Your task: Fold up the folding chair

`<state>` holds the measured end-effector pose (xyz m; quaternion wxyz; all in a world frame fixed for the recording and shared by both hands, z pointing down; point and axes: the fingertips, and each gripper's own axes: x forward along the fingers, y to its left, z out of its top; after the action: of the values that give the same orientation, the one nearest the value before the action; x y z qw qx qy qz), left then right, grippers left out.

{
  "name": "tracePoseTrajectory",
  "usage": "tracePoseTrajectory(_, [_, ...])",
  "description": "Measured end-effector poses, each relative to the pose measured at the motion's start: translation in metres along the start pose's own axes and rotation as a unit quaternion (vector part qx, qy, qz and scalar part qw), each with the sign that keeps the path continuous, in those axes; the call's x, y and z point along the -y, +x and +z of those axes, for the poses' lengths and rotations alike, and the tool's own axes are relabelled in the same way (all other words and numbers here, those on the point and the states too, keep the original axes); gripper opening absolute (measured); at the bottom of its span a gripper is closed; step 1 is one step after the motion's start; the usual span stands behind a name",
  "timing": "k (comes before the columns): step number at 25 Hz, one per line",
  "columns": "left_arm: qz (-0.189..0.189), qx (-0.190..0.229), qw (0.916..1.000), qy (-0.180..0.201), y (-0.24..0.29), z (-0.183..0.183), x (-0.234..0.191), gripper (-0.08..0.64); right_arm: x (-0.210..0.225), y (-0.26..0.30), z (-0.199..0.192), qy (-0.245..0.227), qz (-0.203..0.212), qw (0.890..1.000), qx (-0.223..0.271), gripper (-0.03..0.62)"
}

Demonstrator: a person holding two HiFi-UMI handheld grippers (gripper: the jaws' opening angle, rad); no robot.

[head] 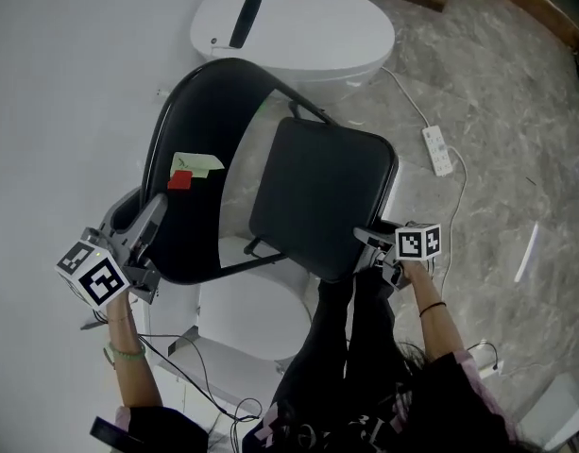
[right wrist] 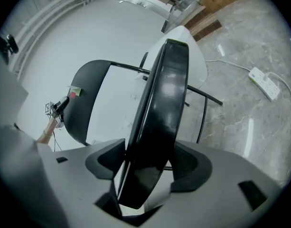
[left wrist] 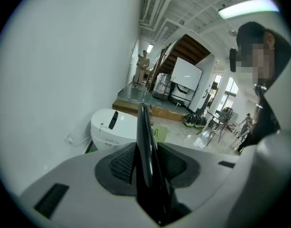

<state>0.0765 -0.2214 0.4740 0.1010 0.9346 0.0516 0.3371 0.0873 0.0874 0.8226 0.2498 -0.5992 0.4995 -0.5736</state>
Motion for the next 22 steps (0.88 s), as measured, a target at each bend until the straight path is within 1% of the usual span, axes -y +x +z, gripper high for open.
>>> tracePoseTrajectory(2, [0.01,-0.002,0.9999,0.011,-0.001,-0.001,-0.002,0.137,-0.019,0.011,0.005,-0.016,-0.002,1.0,-0.014,0.301])
tracePoseTrajectory(5, [0.005,0.013,0.9999,0.01,0.002,-0.007,-0.008,0.137,-0.04,0.026,0.012,-0.037,-0.007,0.999,-0.032,0.295])
tracePoseTrajectory(7, [0.008,0.014,0.9998,0.012,0.002,-0.007,-0.008,0.137,-0.056,0.036,0.017,-0.045,-0.009,0.998,-0.04,0.295])
tracePoseTrajectory(9, [0.009,0.012,0.9998,0.012,-0.001,-0.004,-0.003,0.137,-0.074,0.043,0.022,-0.05,-0.005,0.998,-0.045,0.295])
tracePoseTrajectory(12, [0.001,0.016,0.9999,0.004,-0.008,0.007,0.009,0.133,-0.103,0.048,0.031,-0.067,-0.006,0.996,-0.055,0.295])
tracePoseTrajectory(16, [0.013,0.012,0.9997,0.015,-0.02,0.018,0.019,0.133,-0.146,0.064,0.042,-0.077,0.003,0.996,-0.054,0.295])
tracePoseTrajectory(19, [0.015,0.013,0.9997,0.017,-0.028,0.023,0.022,0.132,-0.177,0.083,0.053,-0.086,0.005,0.995,-0.049,0.293])
tracePoseTrajectory(21, [0.02,0.015,0.9995,0.018,-0.032,0.026,0.021,0.132,-0.193,0.098,0.063,-0.081,0.003,0.996,-0.046,0.293])
tracePoseTrajectory(22, [0.024,0.015,0.9994,0.02,-0.034,0.027,0.021,0.132,-0.201,0.106,0.066,-0.071,0.003,0.997,-0.043,0.293])
